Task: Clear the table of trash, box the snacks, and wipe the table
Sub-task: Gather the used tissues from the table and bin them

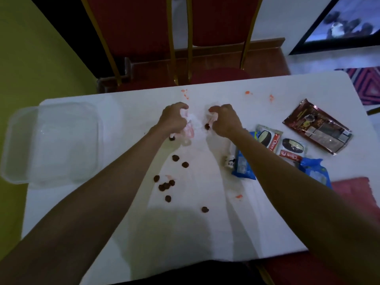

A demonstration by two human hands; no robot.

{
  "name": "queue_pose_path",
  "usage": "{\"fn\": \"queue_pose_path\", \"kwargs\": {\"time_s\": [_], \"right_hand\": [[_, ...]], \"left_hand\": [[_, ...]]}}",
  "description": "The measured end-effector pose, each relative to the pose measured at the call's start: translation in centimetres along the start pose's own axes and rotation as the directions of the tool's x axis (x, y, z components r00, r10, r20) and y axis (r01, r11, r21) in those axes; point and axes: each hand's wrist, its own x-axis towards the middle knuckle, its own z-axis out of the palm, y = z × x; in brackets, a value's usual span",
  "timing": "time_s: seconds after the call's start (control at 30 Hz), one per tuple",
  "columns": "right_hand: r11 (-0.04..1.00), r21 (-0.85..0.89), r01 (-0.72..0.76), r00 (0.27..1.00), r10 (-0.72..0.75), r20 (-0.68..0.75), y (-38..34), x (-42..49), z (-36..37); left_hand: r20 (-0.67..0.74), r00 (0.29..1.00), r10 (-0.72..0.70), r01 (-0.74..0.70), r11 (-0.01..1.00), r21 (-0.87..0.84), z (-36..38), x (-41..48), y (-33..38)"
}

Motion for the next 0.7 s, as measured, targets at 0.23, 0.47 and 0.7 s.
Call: {"fn": "queue_pose_path", "kwargs": {"time_s": [0.23, 0.47, 0.7], "right_hand": [[0.992, -0.117, -0.043, 0.997, 0.036, -0.062, 1.8, 0.3, 2.0], [0.998, 0.054, -0.026, 0.992, 0.033, -0.121, 1.9, -2.0, 0.3], [0.941, 0.337, -0.04, 0.982, 0.099, -0.159, 1.4, -5.7, -0.7]], "left_hand": [[0.032, 0.999, 0.035, -0.043, 0.949, 0.311, 3.0, 1.5, -1.0], [-0.058, 0.992, 0.113, -0.08, 0.911, 0.404, 2.4, 0.4, -0.3], [-0.138, 0.981, 0.135, -0.123, 0.988, 0.095, 1.2, -2.5, 2.6]]}}
